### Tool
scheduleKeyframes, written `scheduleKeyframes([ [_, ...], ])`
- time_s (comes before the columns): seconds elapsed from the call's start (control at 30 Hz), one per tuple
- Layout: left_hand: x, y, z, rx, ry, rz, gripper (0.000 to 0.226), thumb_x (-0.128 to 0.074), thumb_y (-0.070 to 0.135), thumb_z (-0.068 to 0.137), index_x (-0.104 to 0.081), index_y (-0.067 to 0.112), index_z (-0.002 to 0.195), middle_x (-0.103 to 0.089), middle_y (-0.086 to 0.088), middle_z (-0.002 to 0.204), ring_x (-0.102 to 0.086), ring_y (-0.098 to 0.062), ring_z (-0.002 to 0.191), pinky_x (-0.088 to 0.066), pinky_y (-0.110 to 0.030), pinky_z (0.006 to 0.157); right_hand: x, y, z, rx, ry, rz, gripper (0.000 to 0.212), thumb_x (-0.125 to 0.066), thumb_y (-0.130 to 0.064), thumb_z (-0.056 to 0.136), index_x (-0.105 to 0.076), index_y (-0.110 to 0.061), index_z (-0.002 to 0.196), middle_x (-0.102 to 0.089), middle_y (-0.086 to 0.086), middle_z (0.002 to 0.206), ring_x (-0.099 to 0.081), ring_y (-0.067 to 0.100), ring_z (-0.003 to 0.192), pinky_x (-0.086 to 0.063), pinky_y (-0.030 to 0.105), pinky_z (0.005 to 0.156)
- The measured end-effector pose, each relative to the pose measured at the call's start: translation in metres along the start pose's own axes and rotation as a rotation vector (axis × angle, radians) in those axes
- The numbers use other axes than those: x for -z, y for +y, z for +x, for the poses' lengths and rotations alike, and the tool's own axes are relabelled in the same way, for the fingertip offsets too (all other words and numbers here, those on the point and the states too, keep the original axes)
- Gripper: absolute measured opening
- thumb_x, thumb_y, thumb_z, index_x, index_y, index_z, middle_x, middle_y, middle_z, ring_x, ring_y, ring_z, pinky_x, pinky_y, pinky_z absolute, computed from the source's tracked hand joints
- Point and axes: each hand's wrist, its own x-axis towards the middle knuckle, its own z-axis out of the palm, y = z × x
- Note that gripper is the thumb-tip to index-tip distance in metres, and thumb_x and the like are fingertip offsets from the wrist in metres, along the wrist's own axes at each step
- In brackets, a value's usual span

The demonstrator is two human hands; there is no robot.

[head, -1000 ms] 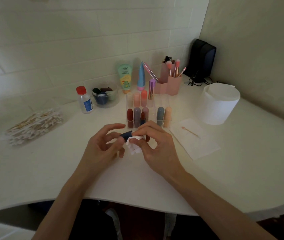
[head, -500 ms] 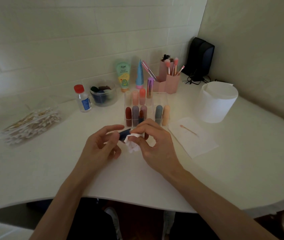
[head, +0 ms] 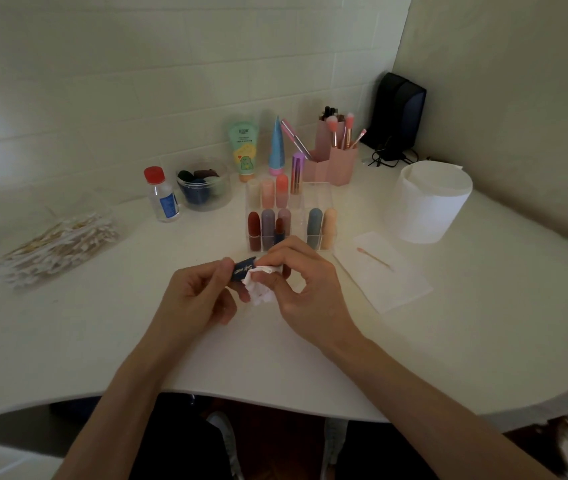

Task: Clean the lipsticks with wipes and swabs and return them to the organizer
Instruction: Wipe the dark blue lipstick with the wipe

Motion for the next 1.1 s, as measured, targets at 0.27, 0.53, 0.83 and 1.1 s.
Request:
scheduleKeyframes([
  [0.27,0.003,-0.002,-0.001,-0.242,0.125,0.135,0.027,-0.074,-0.003,0.084,-0.075,0.012,0.106,-0.075,0.008,0.088,-0.067,-0.016,0.063,-0.048,-0.018,0.051,-0.002,-0.001,-0.001,-0.064,-0.037,0.026,0.005,-0.075,-0.012,0.091,-0.077,-0.013,0.096,-0.064,-0.012,0.090,-0.057,0.002,0.084,-0.047,0.015,0.076],
  [0.53,0.005,-0.004,-0.004,-0.423,0.227,0.346,0.031,-0.078,-0.006,0.079,-0.075,0.017,0.100,-0.074,0.012,0.095,-0.070,-0.006,0.081,-0.057,-0.023,0.067,-0.002,-0.001,0.000,-0.154,-0.079,0.076,0.009,-0.074,-0.017,0.093,-0.077,-0.015,0.101,-0.069,-0.004,0.092,-0.060,0.013,0.085,-0.051,0.022,0.074],
  [0.83,0.001,0.003,-0.007,-0.224,0.307,0.123,0.027,-0.069,-0.004,0.090,-0.074,0.014,0.109,-0.077,0.009,0.099,-0.073,-0.020,0.065,-0.051,-0.029,0.049,0.025,-0.011,0.014,-0.642,-0.138,0.481,0.024,-0.071,-0.029,0.093,-0.077,-0.015,0.112,-0.077,-0.002,0.103,-0.072,0.018,0.098,-0.056,0.036,0.099],
  [1.1,0.002,0.009,-0.009,-0.168,0.333,0.056,0.020,-0.061,0.001,0.097,-0.071,0.011,0.111,-0.077,-0.001,0.107,-0.073,-0.027,0.062,-0.043,-0.037,0.040,0.035,-0.007,0.015,-0.322,-0.405,0.359,0.019,-0.076,-0.012,0.090,-0.077,-0.016,0.108,-0.077,-0.005,0.101,-0.073,0.021,0.096,-0.060,0.035,0.088],
])
